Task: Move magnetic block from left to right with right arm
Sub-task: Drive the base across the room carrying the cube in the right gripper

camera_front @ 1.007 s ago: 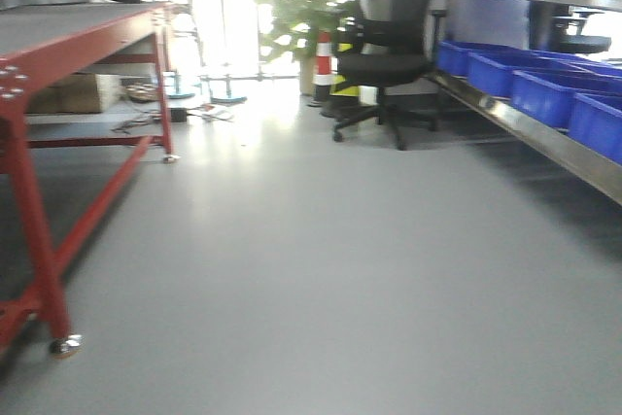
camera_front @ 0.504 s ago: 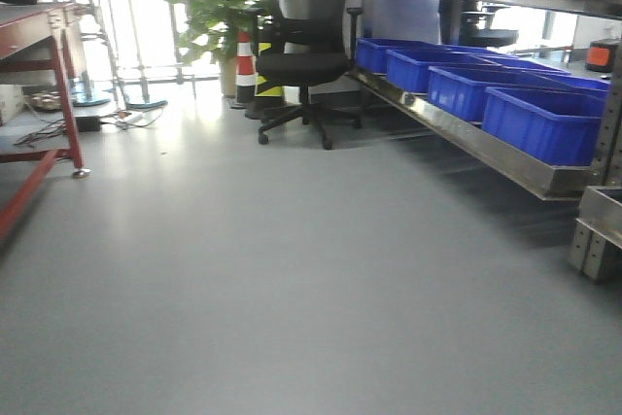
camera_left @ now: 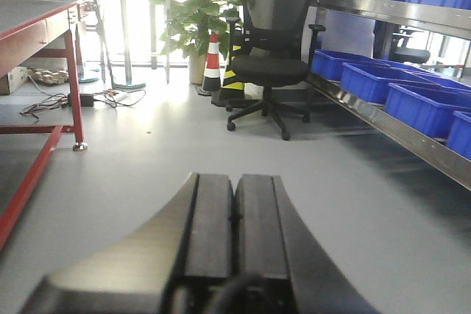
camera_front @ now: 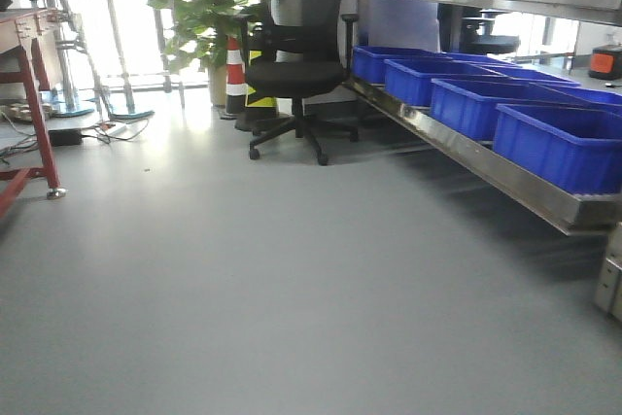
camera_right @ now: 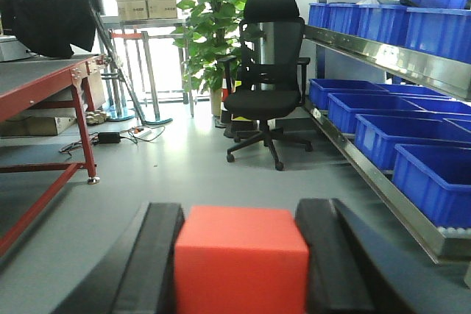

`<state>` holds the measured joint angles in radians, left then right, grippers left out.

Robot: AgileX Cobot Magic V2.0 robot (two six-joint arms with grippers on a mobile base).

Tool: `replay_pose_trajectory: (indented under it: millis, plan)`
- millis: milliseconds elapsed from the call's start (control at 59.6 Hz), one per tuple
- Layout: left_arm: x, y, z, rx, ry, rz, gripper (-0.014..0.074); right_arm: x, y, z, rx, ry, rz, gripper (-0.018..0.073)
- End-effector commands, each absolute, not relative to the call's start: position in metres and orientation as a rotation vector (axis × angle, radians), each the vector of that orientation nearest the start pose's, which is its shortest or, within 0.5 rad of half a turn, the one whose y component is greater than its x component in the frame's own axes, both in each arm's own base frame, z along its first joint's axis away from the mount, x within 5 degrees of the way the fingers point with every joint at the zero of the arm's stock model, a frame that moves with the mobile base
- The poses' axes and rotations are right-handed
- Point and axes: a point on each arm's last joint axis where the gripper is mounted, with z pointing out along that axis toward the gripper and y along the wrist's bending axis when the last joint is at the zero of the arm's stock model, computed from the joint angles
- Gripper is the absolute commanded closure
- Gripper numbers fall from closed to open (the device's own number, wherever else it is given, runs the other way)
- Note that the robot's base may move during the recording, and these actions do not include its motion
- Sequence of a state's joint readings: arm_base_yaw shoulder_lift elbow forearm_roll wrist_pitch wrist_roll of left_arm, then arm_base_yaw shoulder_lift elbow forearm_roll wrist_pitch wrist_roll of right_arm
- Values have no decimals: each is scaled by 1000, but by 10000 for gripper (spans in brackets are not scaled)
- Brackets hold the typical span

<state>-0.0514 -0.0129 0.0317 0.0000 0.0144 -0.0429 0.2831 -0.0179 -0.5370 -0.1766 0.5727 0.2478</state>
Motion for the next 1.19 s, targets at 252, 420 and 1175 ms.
replay_pose_trajectory:
  millis: [252,420,1175]
  plan:
    - [55,-3,207,3,1422,-82,713,-9,-11,347,-69,1375,236,410]
    - [55,-3,207,3,1422,-82,713,-9,-11,347,-69,1375,236,410]
    - [55,-3,207,3,1422,-82,713,-9,-11,347,-69,1375,236,410]
